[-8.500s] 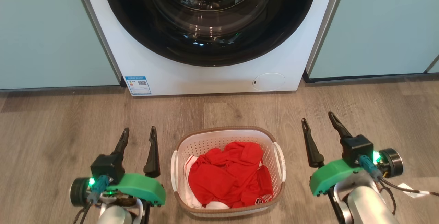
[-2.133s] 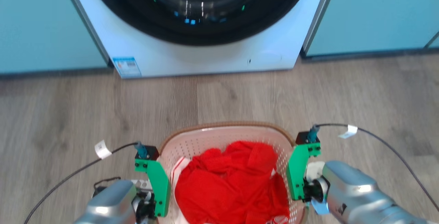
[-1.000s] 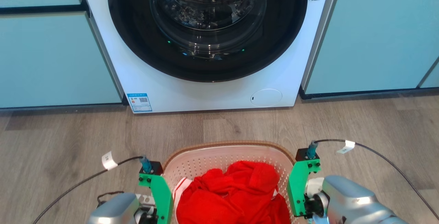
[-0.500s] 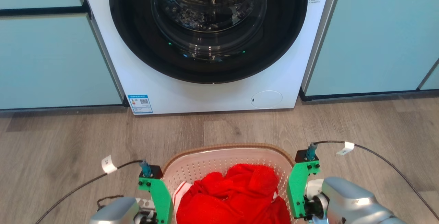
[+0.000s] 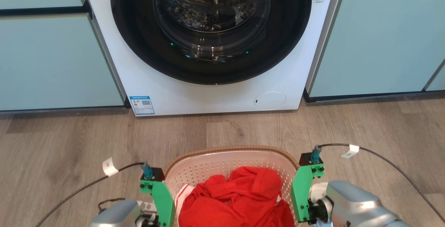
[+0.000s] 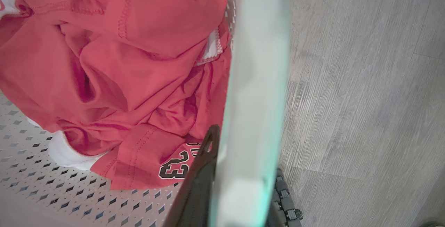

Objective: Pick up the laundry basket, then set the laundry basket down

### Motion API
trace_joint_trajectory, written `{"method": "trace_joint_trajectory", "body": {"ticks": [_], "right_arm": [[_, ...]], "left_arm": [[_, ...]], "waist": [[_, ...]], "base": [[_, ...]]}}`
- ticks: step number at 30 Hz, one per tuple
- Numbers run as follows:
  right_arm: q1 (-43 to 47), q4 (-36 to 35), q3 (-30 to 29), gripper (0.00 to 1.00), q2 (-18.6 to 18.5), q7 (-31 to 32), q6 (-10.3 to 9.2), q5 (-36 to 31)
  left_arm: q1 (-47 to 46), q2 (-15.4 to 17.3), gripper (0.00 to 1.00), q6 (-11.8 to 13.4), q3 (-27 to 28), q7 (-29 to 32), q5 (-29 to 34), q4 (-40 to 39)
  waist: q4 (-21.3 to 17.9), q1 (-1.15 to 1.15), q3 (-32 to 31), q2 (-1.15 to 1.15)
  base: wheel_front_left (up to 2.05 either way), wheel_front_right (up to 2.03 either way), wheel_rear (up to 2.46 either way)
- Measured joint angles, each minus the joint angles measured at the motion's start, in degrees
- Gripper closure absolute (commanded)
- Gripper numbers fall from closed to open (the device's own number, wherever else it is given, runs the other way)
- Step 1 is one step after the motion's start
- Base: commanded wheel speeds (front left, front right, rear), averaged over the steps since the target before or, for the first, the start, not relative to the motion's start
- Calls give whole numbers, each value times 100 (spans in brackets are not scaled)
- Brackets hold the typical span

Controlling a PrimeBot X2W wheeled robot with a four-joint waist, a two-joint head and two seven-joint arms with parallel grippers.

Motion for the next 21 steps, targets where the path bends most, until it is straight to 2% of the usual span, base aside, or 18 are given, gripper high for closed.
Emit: {"method": "trace_joint_trajectory", "body": {"ticks": [21], "right_arm": [[-6, 12, 176, 100, 0, -77, 0, 208]], "left_arm": [[-1, 0, 100, 0, -16, -31, -56, 25]], "waist": [[-19, 0, -28, 0]], "base": [[0, 0, 0]]}}
